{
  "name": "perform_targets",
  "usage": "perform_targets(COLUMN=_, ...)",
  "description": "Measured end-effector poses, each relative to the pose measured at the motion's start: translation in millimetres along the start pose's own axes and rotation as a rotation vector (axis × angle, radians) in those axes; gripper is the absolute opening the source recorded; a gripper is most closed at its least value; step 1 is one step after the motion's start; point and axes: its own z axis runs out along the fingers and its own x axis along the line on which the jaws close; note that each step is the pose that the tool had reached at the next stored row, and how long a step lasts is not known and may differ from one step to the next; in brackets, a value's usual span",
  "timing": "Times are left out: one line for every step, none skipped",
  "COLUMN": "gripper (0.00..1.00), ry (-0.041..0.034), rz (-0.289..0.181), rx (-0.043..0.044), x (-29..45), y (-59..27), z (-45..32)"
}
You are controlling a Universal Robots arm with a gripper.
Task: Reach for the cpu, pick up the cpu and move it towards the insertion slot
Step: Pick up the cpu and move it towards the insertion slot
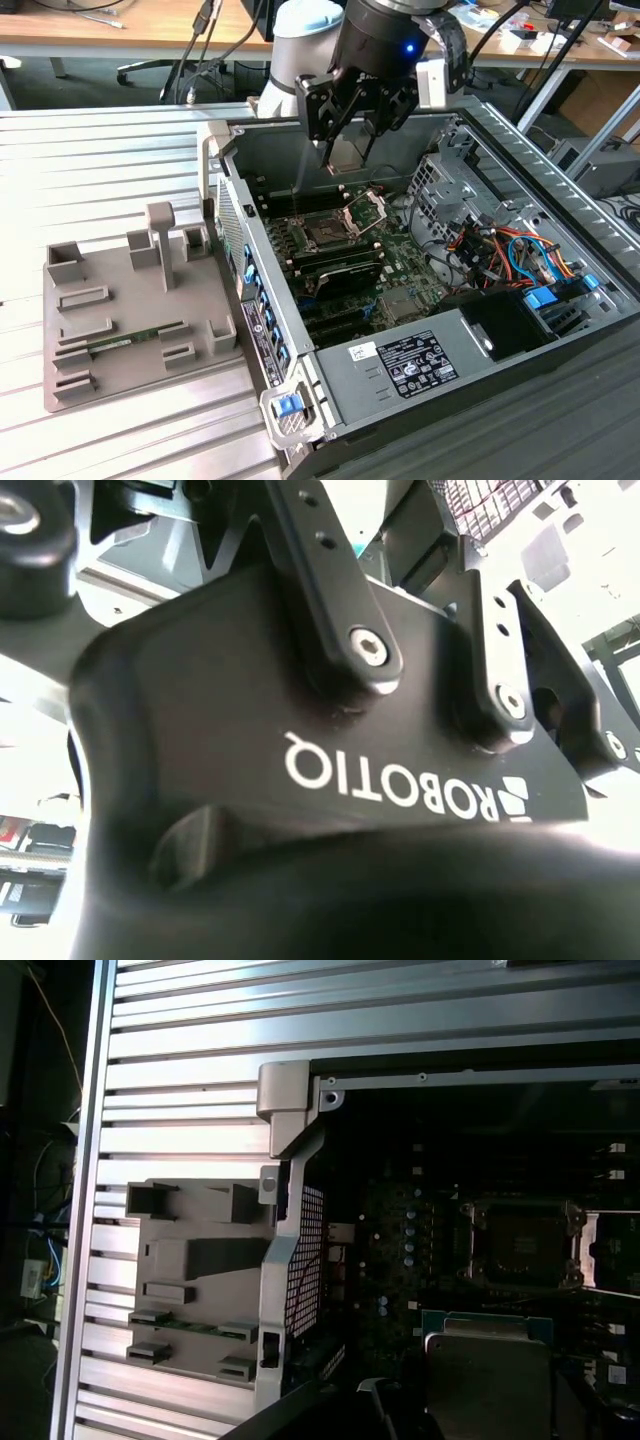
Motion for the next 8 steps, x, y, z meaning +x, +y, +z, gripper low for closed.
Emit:
perform_targets(gripper=0.55, ry=0.0, rz=0.0, rx=0.0, x=-0.7, y=-0.1, z=0.2)
perform_targets(gripper=0.55, ry=0.0, rz=0.0, rx=-0.0001, x=-1.7, y=-0.1, z=0.6)
perform_targets(gripper=0.55, ry=0.0, rz=0.0, rx=0.0, x=-2.5, y=-0.2, z=1.0)
perform_targets(gripper=0.55, ry=0.0, rz=0.0, rx=0.0, x=-3.1, y=-0.3, z=1.2)
perform_targets(gripper=0.55, ry=0.0, rz=0.0, rx=0.0, x=-3.5, y=-0.3, z=1.3)
perform_targets(gripper=0.55, ry=0.0, rz=0.0, rx=0.0, x=-4.0, y=-0.4, z=1.5)
perform_targets(gripper=0.55, ry=0.0, rz=0.0, rx=0.0, x=-4.4, y=-0.4, z=1.7)
perform_targets(gripper=0.55, ry=0.0, rz=0.0, rx=0.0, x=-4.8, y=-0.4, z=1.8)
